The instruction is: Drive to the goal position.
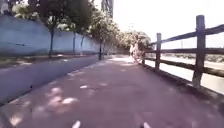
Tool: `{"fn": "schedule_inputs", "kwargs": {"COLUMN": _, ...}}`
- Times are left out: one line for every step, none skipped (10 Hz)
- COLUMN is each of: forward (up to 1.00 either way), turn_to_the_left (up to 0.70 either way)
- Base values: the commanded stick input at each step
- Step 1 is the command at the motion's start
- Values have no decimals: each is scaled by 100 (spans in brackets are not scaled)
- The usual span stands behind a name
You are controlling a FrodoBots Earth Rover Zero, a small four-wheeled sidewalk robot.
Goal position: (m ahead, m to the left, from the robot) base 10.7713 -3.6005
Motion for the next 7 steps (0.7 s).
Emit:
{"fn": "schedule_inputs", "kwargs": {"forward": 85, "turn_to_the_left": 0}}
{"fn": "schedule_inputs", "kwargs": {"forward": 85, "turn_to_the_left": 0}}
{"fn": "schedule_inputs", "kwargs": {"forward": 85, "turn_to_the_left": 0}}
{"fn": "schedule_inputs", "kwargs": {"forward": 85, "turn_to_the_left": 0}}
{"fn": "schedule_inputs", "kwargs": {"forward": 85, "turn_to_the_left": 0}}
{"fn": "schedule_inputs", "kwargs": {"forward": 85, "turn_to_the_left": -34}}
{"fn": "schedule_inputs", "kwargs": {"forward": 85, "turn_to_the_left": -34}}
